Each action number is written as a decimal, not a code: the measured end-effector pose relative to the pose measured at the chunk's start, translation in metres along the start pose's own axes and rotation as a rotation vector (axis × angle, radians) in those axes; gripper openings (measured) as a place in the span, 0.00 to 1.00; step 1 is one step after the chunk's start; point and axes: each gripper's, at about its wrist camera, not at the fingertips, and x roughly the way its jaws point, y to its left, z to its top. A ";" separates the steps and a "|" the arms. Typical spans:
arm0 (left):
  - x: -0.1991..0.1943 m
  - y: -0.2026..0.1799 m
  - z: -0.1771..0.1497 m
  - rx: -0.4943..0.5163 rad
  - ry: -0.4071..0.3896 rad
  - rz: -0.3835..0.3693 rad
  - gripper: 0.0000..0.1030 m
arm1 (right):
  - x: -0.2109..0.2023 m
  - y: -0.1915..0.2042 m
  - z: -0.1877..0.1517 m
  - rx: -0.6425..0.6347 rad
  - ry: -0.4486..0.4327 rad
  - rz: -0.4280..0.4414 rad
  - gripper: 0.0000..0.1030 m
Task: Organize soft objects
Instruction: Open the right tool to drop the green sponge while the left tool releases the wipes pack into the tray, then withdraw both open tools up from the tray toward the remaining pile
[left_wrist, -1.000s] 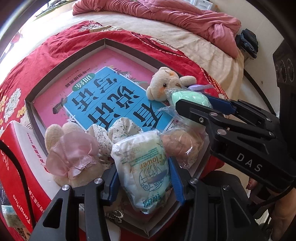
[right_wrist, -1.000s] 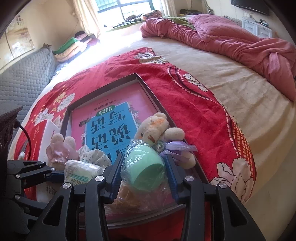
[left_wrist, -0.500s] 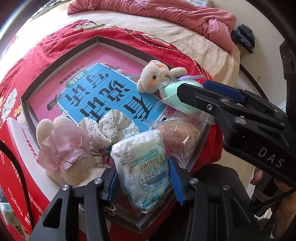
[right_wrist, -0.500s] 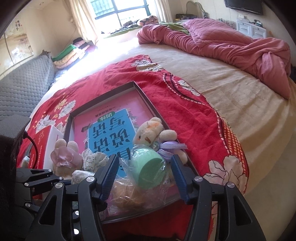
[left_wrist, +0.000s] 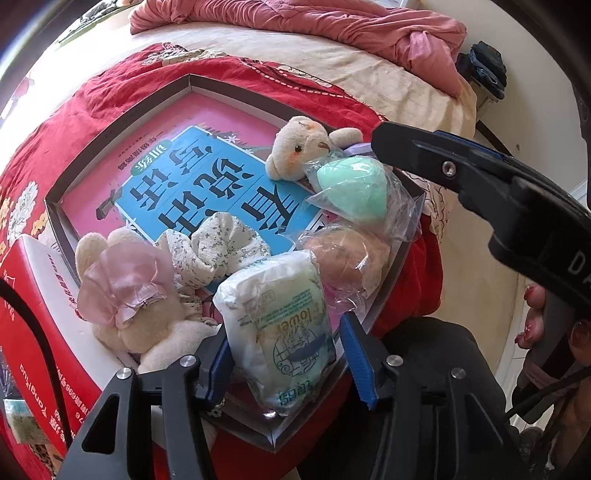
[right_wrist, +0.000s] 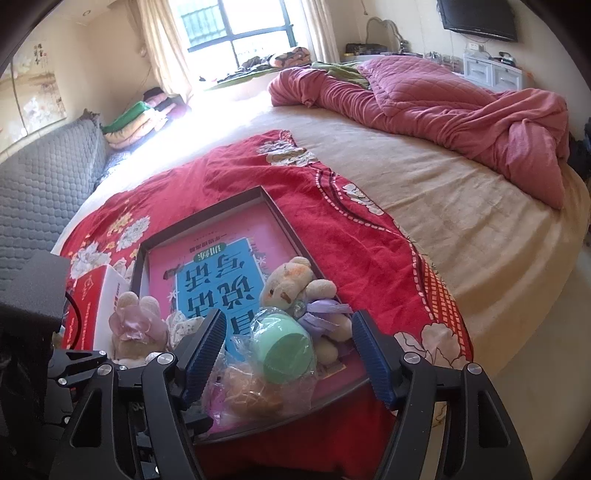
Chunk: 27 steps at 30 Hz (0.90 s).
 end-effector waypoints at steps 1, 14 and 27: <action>0.000 0.001 0.000 -0.002 0.000 -0.002 0.53 | -0.001 -0.001 0.001 0.003 -0.002 -0.002 0.70; -0.015 0.001 -0.005 -0.028 -0.032 -0.051 0.58 | -0.014 -0.001 0.006 -0.010 -0.030 -0.025 0.70; -0.034 0.016 -0.008 -0.080 -0.078 -0.047 0.66 | -0.030 0.005 0.013 -0.028 -0.068 -0.037 0.71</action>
